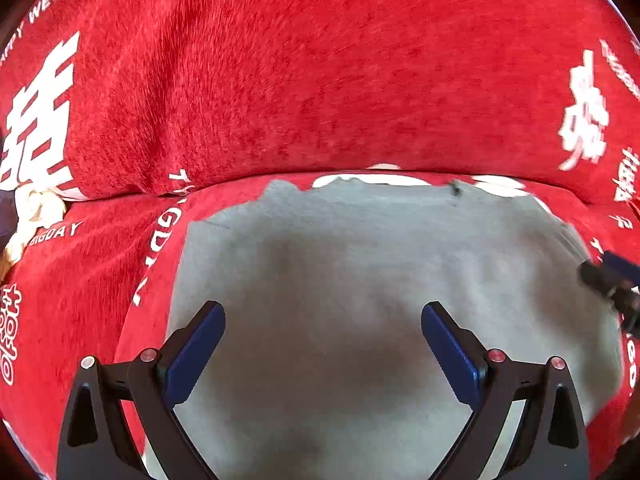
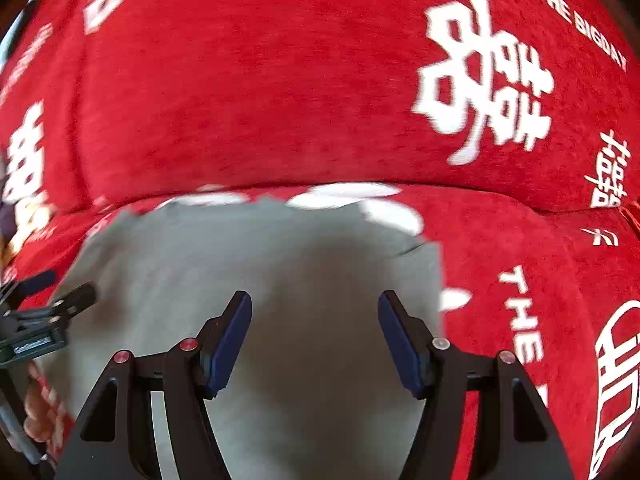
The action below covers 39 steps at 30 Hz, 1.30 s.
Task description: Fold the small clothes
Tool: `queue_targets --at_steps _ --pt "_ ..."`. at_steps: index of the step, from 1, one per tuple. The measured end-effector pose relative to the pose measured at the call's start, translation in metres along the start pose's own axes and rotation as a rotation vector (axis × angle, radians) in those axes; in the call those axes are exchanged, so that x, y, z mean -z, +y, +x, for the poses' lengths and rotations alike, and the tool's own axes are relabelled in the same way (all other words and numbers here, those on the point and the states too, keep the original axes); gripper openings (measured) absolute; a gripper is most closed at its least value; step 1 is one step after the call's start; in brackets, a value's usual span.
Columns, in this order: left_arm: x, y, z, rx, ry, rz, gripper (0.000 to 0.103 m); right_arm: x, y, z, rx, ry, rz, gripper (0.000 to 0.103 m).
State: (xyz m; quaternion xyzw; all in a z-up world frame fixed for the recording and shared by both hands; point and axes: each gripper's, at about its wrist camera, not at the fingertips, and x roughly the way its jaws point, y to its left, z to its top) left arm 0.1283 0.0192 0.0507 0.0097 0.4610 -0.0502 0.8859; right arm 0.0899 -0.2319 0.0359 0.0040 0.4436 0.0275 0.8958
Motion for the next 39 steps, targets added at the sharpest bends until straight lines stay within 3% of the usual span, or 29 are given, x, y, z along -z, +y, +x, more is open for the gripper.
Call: queue_targets --at_steps 6,9,13,15,21,24,27,30,32,34,39 --pt "0.038 -0.015 -0.017 0.002 -0.001 0.022 0.099 0.046 0.054 0.000 -0.007 0.033 -0.125 0.069" --pt "0.057 -0.008 -0.010 -0.020 0.031 0.020 0.099 0.061 0.057 0.008 0.011 0.055 -0.158 0.069" --pt "0.077 0.011 -0.005 -0.012 0.053 -0.012 0.099 0.077 0.038 0.004 0.039 0.037 -0.173 0.072" --pt "0.083 0.023 -0.008 -0.009 0.046 -0.031 0.099 0.083 0.015 -0.001 0.042 0.039 -0.125 0.077" --pt "0.095 0.033 -0.014 -0.011 0.032 -0.027 0.099 0.093 -0.032 -0.016 0.027 0.030 -0.030 0.077" --pt "0.099 0.038 -0.023 -0.030 0.025 -0.022 0.099 0.095 -0.037 -0.020 0.137 0.047 -0.039 0.078" --pt "0.107 0.060 -0.035 -0.052 -0.002 -0.091 0.099 0.097 -0.054 -0.038 0.108 0.027 0.050 0.078" --pt "0.120 0.094 -0.037 0.000 0.012 -0.247 0.099 0.093 -0.053 -0.049 0.106 0.004 0.065 0.078" --pt "0.132 0.119 -0.027 0.094 0.061 -0.379 0.099 0.090 -0.046 -0.051 0.097 0.000 0.052 0.078" --pt "0.135 0.122 -0.033 0.135 0.017 -0.391 0.099 0.086 -0.032 -0.049 0.076 0.000 0.030 0.078" --pt "0.121 0.109 -0.025 0.262 0.005 -0.372 0.102 0.071 0.019 -0.034 0.016 0.011 -0.058 0.078"
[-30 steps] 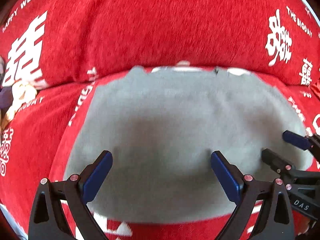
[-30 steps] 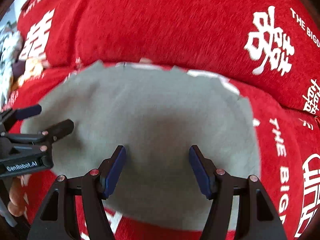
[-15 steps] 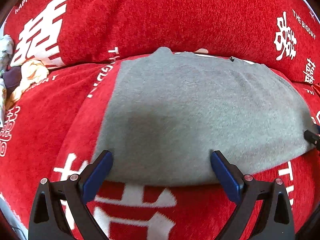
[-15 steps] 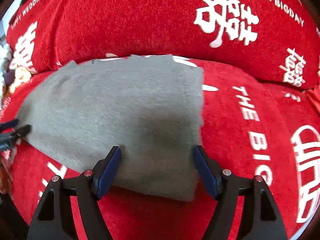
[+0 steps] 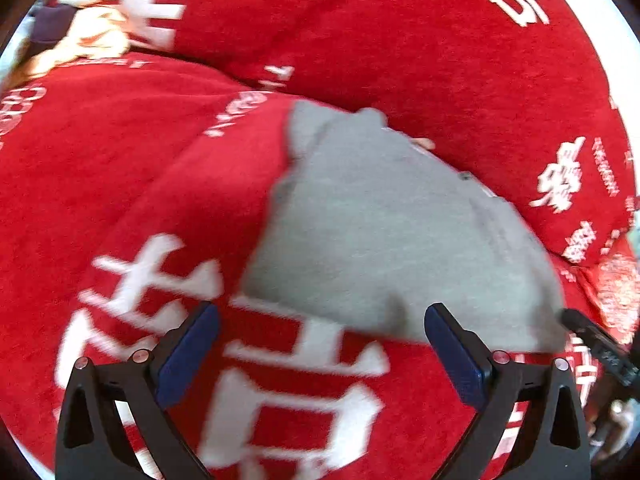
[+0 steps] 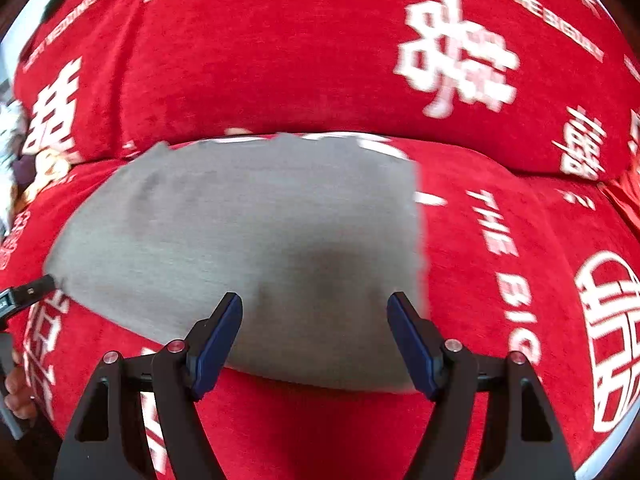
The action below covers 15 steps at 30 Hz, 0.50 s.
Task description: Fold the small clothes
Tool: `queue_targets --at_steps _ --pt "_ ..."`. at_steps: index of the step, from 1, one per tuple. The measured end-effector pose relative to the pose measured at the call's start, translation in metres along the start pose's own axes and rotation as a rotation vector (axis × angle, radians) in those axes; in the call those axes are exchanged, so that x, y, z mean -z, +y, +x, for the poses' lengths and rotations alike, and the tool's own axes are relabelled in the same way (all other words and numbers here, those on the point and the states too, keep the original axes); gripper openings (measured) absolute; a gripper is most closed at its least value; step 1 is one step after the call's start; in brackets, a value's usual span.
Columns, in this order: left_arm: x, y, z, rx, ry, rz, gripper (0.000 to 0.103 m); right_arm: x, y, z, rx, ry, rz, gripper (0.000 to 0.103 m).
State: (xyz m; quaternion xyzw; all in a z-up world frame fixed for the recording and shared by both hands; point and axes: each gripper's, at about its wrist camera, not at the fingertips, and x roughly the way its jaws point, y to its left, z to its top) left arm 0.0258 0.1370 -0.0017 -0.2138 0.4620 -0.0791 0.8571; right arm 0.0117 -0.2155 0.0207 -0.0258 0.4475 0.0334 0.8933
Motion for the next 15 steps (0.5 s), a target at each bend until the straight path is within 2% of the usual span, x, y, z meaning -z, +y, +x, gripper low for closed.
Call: queue_targets --at_steps 3,5,7,8,10,12,15 --pt "-0.009 -0.008 0.011 0.032 -0.012 -0.010 0.102 -0.019 0.026 0.011 -0.050 0.012 -0.028 0.078" --pt "-0.016 -0.005 0.016 0.096 -0.029 -0.041 0.102 -0.035 0.039 0.020 -0.092 0.029 -0.024 0.078" --pt "-0.017 0.001 0.018 0.189 -0.037 -0.079 0.102 -0.051 0.052 0.030 -0.125 0.047 -0.024 0.078" --pt "-0.017 0.011 0.018 0.264 -0.044 -0.118 0.102 -0.059 0.059 0.035 -0.134 0.057 -0.028 0.078" --pt "-0.019 0.028 0.016 0.369 -0.065 -0.187 0.102 -0.074 0.076 0.048 -0.149 0.081 -0.041 0.078" --pt "-0.021 0.032 0.016 0.396 -0.075 -0.214 0.102 -0.088 0.094 0.063 -0.166 0.107 -0.056 0.078" --pt "-0.025 0.021 0.021 0.367 -0.067 -0.174 0.102 -0.106 0.119 0.086 -0.189 0.152 -0.069 0.078"
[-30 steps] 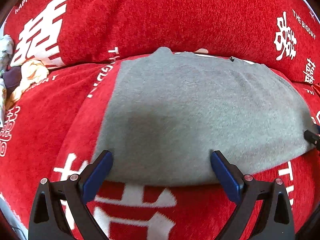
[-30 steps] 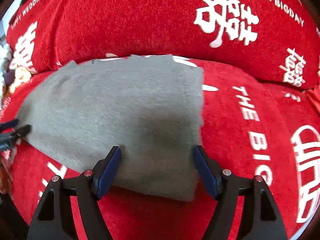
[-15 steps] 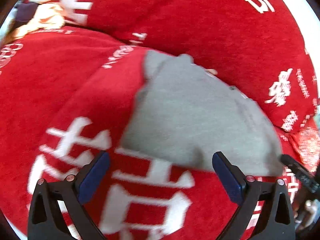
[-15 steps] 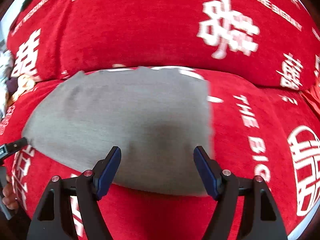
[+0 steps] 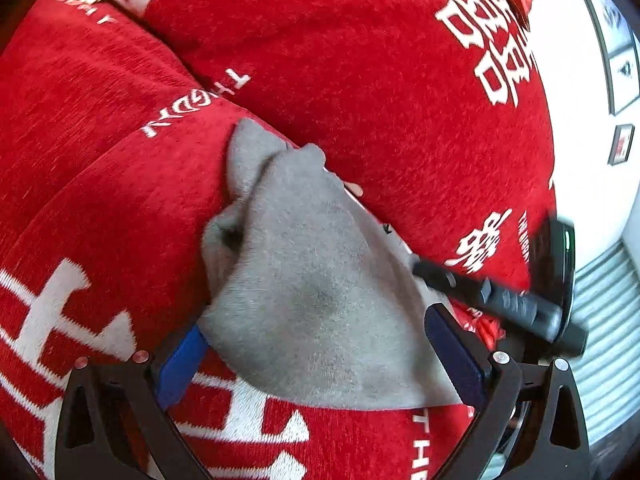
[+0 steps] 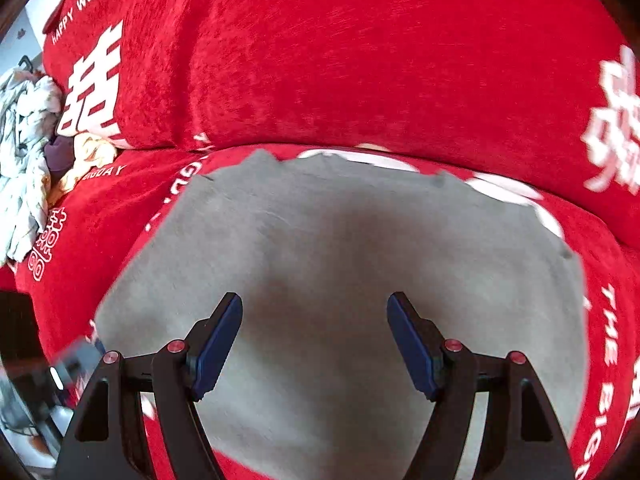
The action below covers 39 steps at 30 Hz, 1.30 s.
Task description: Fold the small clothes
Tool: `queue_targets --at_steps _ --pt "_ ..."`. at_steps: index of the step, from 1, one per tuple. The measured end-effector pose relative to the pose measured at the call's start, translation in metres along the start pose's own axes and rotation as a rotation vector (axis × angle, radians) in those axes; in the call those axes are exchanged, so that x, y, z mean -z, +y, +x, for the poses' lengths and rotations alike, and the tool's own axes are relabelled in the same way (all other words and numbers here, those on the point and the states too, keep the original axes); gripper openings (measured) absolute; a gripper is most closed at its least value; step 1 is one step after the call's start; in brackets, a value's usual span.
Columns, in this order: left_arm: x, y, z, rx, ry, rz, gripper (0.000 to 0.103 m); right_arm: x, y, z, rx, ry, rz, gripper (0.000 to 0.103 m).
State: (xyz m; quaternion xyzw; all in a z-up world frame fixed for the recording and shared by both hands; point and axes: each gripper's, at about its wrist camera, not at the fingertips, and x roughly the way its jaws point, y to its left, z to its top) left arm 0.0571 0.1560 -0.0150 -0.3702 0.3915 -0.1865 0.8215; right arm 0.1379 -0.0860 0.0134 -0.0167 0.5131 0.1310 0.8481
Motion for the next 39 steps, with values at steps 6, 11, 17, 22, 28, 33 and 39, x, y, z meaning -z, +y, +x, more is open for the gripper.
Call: queue_targets --at_steps 6,11,17,22,28,33,39 --pt "-0.003 0.001 0.005 0.085 -0.007 -0.036 0.100 -0.033 0.038 0.045 -0.066 0.107 -0.034 0.078" --pt "-0.003 0.025 0.006 0.108 -0.021 -0.172 0.057 -0.055 0.063 0.079 -0.125 0.209 -0.035 0.078" --pt "-0.003 0.027 0.006 0.094 -0.021 -0.189 0.052 -0.086 0.105 0.121 -0.126 0.302 -0.066 0.082" --pt "-0.003 0.025 0.005 0.076 -0.018 -0.183 0.052 -0.097 0.137 0.143 -0.017 0.354 -0.150 0.094" --pt "-0.003 0.024 0.006 0.071 -0.024 -0.178 0.052 -0.082 0.177 0.160 0.179 0.400 -0.369 0.090" --pt "-0.003 0.021 0.006 0.069 -0.032 -0.166 0.053 -0.089 0.157 0.140 0.166 0.350 -0.332 0.024" --pt "0.000 0.022 0.002 0.057 -0.047 -0.161 0.053 -0.091 0.102 0.104 -0.107 0.257 -0.160 0.022"
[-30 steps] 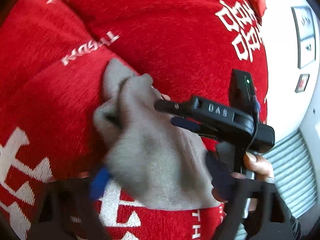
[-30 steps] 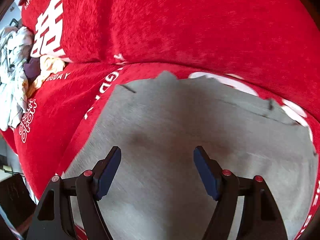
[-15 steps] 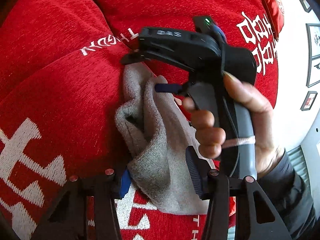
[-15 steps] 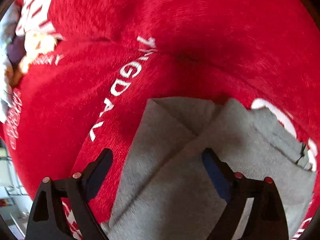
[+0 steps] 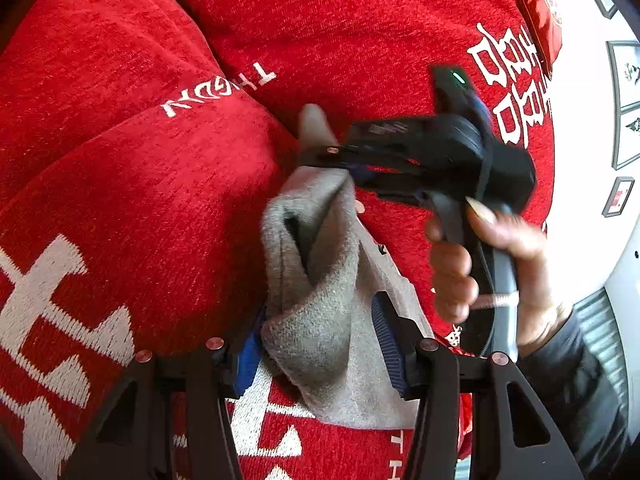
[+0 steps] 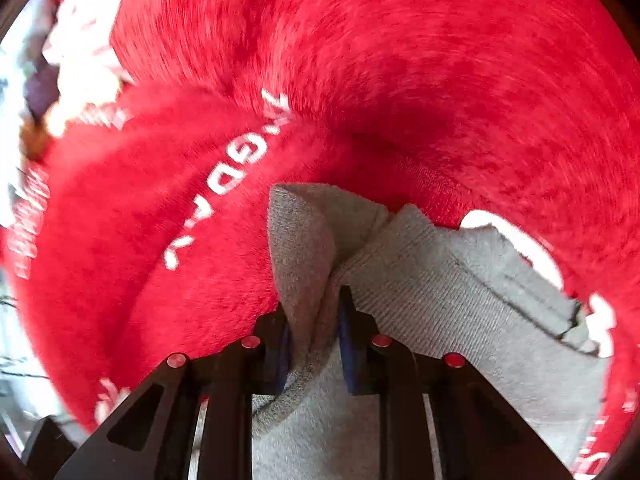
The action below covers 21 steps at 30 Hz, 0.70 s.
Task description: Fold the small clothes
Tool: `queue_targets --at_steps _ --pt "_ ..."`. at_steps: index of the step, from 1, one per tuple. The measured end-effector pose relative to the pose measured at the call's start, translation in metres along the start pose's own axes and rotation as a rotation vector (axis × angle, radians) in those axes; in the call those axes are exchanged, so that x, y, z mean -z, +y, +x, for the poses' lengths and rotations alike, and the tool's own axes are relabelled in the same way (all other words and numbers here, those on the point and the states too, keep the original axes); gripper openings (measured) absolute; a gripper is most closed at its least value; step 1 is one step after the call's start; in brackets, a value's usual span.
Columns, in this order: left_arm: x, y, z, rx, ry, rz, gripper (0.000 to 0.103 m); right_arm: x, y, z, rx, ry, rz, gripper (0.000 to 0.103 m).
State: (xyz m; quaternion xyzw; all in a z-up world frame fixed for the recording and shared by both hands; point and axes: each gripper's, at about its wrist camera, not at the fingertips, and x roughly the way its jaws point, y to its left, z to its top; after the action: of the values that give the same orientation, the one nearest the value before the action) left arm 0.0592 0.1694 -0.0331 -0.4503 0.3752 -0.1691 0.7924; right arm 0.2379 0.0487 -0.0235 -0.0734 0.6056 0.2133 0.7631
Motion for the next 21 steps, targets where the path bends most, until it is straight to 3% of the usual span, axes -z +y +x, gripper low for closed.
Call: queue_targets --at_steps 2,5,7,9,15,17,19,21 --pt "0.001 -0.001 0.000 -0.007 -0.003 0.006 0.057 0.004 -0.018 -0.006 -0.100 -0.035 0.058 0.022" --pt "0.005 -0.008 -0.005 0.021 -0.006 0.043 0.081 0.015 -0.051 -0.014 -0.238 -0.081 0.156 0.022" --pt "0.010 -0.018 -0.013 -0.034 -0.044 0.089 0.103 0.020 -0.064 -0.016 -0.290 -0.104 0.191 0.022" --pt "0.015 -0.022 -0.020 -0.092 -0.085 0.122 0.103 0.027 -0.069 -0.016 -0.315 -0.121 0.199 0.022" --pt "0.001 -0.022 0.002 -0.102 -0.075 0.109 0.103 0.033 -0.078 -0.006 -0.357 -0.132 0.207 0.022" --pt "-0.006 -0.027 0.017 -0.091 -0.032 0.119 0.093 0.033 -0.078 -0.005 -0.351 -0.125 0.206 0.022" --pt "-0.007 -0.032 0.028 -0.123 0.009 0.158 0.027 0.031 -0.079 -0.005 -0.347 -0.115 0.210 0.022" --pt "-0.004 -0.037 0.026 -0.184 -0.011 0.192 0.014 0.027 -0.076 -0.004 -0.324 -0.101 0.203 0.023"
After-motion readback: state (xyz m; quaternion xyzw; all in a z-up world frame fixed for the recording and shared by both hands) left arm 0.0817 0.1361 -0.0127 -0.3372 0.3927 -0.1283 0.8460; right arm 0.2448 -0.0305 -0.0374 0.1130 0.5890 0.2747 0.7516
